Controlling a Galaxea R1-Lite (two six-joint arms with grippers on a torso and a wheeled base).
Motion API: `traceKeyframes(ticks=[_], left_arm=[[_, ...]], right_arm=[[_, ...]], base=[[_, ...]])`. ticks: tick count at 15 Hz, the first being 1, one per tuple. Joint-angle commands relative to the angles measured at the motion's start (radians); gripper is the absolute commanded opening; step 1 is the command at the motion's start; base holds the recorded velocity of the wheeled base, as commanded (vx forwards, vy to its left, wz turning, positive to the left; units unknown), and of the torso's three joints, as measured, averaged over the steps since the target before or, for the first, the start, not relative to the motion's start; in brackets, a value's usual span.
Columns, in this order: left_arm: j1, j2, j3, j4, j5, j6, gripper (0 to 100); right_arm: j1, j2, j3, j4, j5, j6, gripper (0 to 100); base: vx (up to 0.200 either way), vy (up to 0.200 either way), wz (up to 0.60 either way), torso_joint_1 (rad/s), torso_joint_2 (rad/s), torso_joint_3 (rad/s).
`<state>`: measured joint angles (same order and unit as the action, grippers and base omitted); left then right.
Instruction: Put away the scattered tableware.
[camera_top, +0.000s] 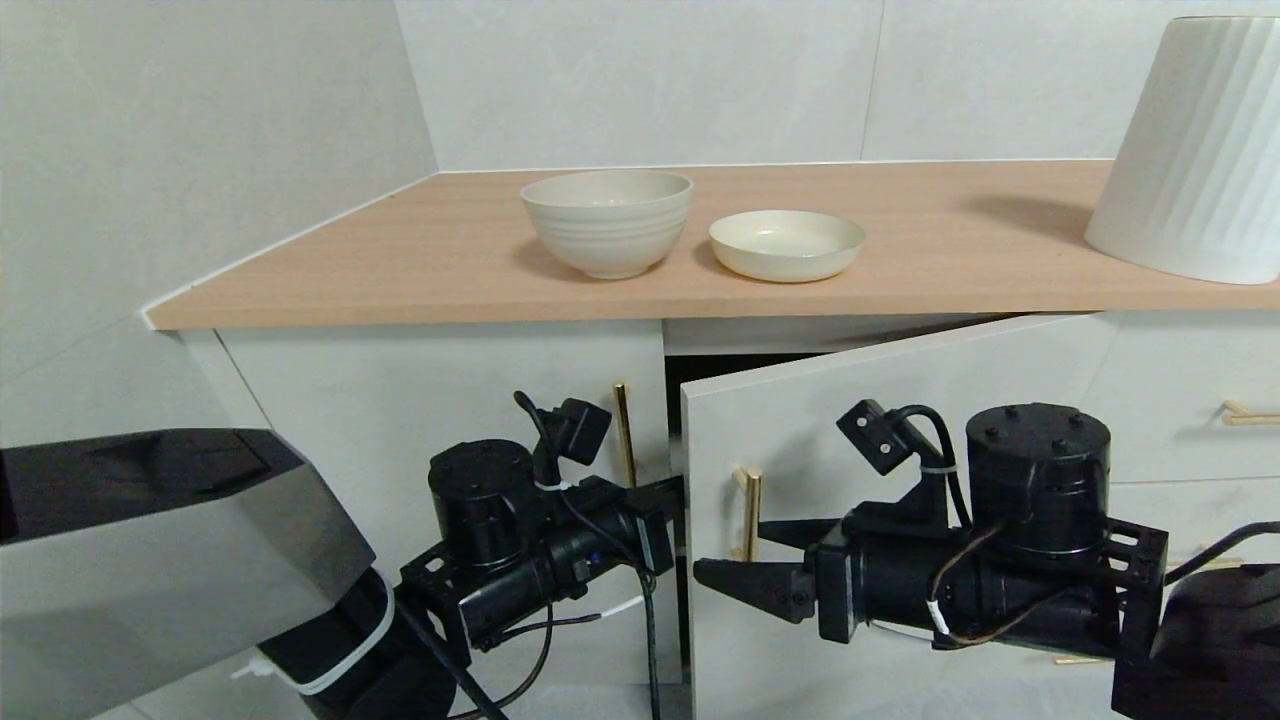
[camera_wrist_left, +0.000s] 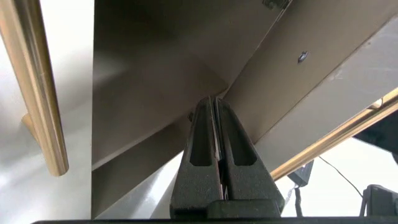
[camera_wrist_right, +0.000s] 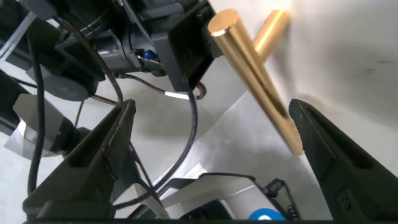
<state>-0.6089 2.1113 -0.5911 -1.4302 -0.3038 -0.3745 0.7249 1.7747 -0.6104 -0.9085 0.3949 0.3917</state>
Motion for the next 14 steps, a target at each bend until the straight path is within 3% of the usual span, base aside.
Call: traceKeyframes(ticks=[1,5,8,10,14], left_arm=[[-0.002,-0.008,-0.001,-0.001,-0.003,0.002,0],[-0.015,-0.014,-0.05,-0.003,-0.018,0.006,0],[-0.015,-0.013,-0.111,0.051,-0.023,0.008,0],[-0.015,-0.008,-0.151,0.109,-0.041,0.026,0],[-0.015,-0.014,-0.15,0.123,-0.074,0.028,0]], right_arm=[[-0.007,-0.035,0.023,-0.003,-0.002,-0.02,100],[-0.01,-0.12,0.141,0.014,-0.027,-0.085,100],[0.03,-0.179,0.21,0.048,-0.189,-0.083,100],[0.065,-0.212,0.233,0.071,-0.257,-0.083,100],[0.067,-0.235,0.271,0.108,-0.248,-0.077,100]], base=[[0.0,0.0,0.0,0.0,0.0,0.0],[0.0,0.0,0.0,0.0,0.0,0.0],[0.0,0.0,0.0,0.0,0.0,0.0],[0.0,0.0,0.0,0.0,0.0,0.0],[0.0,0.0,0.0,0.0,0.0,0.0]])
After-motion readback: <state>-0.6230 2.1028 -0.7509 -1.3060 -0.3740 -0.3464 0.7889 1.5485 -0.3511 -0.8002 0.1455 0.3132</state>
